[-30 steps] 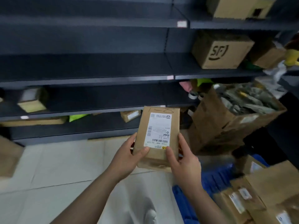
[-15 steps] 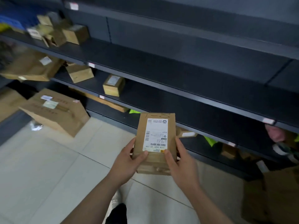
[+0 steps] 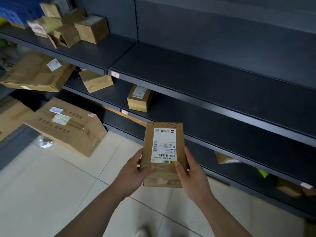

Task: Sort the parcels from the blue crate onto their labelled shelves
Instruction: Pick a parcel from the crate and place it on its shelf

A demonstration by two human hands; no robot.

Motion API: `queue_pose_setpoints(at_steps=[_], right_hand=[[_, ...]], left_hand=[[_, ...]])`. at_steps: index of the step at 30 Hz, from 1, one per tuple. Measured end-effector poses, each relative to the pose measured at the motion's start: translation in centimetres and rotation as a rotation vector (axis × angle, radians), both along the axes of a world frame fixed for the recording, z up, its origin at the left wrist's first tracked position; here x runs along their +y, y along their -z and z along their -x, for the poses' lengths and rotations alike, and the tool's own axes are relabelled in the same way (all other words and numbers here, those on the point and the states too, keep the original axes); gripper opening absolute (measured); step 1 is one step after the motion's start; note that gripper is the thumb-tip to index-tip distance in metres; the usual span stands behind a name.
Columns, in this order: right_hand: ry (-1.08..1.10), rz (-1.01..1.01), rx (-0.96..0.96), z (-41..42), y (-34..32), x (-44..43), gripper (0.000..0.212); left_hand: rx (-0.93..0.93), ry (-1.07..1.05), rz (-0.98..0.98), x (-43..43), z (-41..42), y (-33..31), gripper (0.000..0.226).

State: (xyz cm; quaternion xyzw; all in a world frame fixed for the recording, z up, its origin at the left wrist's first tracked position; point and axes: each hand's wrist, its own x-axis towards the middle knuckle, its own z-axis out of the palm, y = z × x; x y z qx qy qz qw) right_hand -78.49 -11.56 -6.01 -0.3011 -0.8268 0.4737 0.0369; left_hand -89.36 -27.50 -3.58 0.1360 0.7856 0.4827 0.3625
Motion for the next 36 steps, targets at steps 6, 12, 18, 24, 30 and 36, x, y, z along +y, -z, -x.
queue_pose_setpoints(at_steps=[6, 12, 18, 24, 30, 36], right_hand=[[-0.074, 0.011, -0.030, 7.5, 5.6, 4.7, 0.059], [-0.072, -0.014, 0.007, 14.5, 12.4, 10.2, 0.058], [-0.053, -0.069, 0.035, 19.6, 18.0, 14.2, 0.059], [-0.023, -0.129, 0.082, 24.4, 20.9, 17.6, 0.051], [0.062, -0.184, 0.081, 28.3, 23.5, 19.5, 0.054], [0.077, -0.213, 0.056, 30.7, 25.2, 20.1, 0.053]], left_hand=[[-0.047, -0.033, 0.020, 3.5, 7.3, 7.0, 0.055], [-0.029, -0.064, -0.035, 9.0, 13.7, 14.0, 0.045], [-0.012, -0.038, -0.095, 13.5, 19.2, 20.0, 0.053], [0.019, 0.002, -0.143, 17.0, 24.0, 23.3, 0.051], [0.016, 0.008, -0.152, 20.0, 28.0, 26.2, 0.071], [0.085, 0.029, -0.086, 21.3, 31.2, 28.4, 0.075]])
